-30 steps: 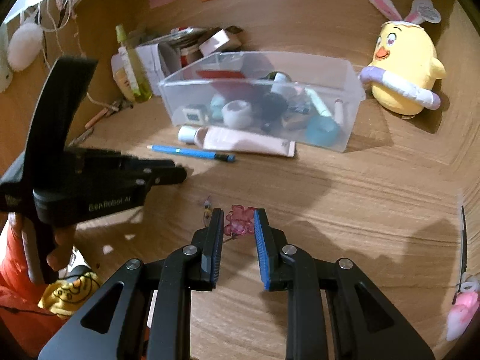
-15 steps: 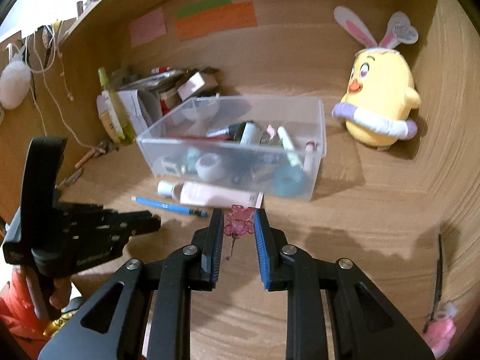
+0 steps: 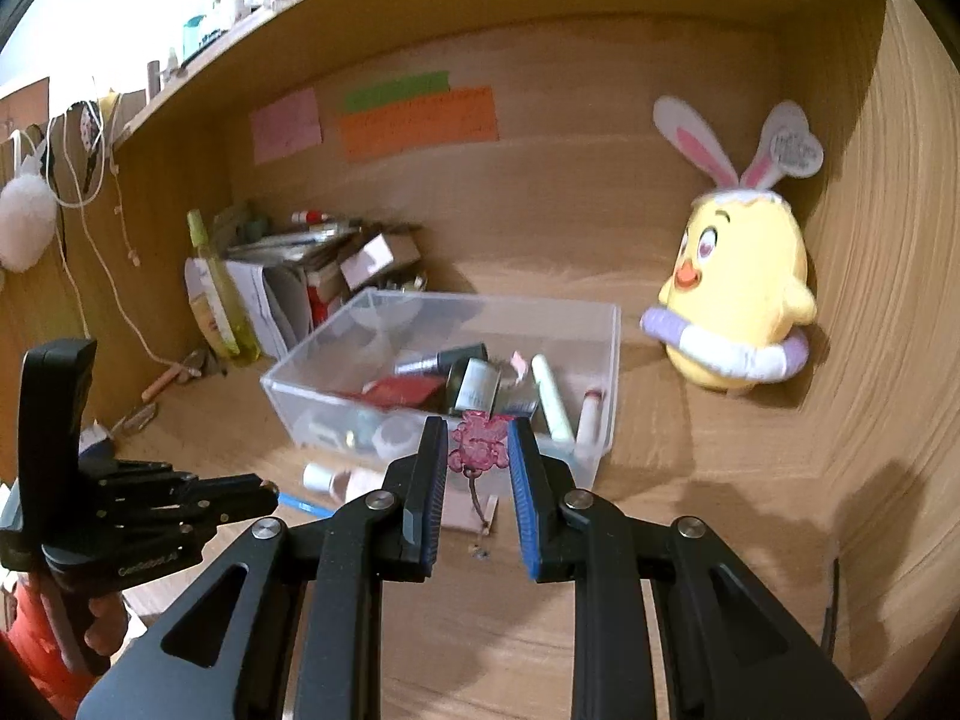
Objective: Organize objects
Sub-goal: 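Lower the hair clip into the bin with the right tool while the left tool drops the bead in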
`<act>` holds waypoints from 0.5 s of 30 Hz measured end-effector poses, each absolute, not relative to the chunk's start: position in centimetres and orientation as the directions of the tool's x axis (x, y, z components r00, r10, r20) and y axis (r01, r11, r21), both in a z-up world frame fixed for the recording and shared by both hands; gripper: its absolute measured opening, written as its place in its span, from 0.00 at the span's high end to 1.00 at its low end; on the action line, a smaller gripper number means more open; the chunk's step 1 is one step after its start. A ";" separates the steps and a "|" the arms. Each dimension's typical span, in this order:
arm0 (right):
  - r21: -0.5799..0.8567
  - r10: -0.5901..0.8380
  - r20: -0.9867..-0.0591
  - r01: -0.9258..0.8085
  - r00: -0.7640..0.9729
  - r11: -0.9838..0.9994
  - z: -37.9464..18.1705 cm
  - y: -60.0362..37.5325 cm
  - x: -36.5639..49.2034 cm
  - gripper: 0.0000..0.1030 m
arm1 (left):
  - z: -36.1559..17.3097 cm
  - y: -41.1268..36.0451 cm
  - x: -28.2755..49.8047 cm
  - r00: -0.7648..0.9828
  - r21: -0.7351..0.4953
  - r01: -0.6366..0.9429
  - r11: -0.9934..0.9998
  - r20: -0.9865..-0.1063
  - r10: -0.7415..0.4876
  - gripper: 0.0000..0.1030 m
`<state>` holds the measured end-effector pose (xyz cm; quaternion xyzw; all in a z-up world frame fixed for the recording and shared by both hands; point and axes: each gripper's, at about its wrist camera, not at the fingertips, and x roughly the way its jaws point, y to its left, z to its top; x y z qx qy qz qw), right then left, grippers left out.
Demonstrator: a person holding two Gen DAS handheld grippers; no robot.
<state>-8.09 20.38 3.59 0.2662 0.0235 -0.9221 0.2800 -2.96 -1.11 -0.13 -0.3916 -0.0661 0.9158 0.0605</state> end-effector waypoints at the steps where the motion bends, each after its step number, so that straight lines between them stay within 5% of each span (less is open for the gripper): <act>1: 0.107 -0.506 -0.498 0.530 -0.704 -0.841 3.9 20.3 -8.3 0.82 | 0.1 -1.2 -3.1 -0.691 -0.167 -0.056 -0.984 -0.705 0.159 0.88; 15: 0.068 -0.513 -0.436 0.541 -0.739 -0.838 7.1 18.9 -10.7 0.82 | 3.5 -2.5 -4.4 -0.763 -0.153 -0.030 -0.988 -0.635 0.121 0.88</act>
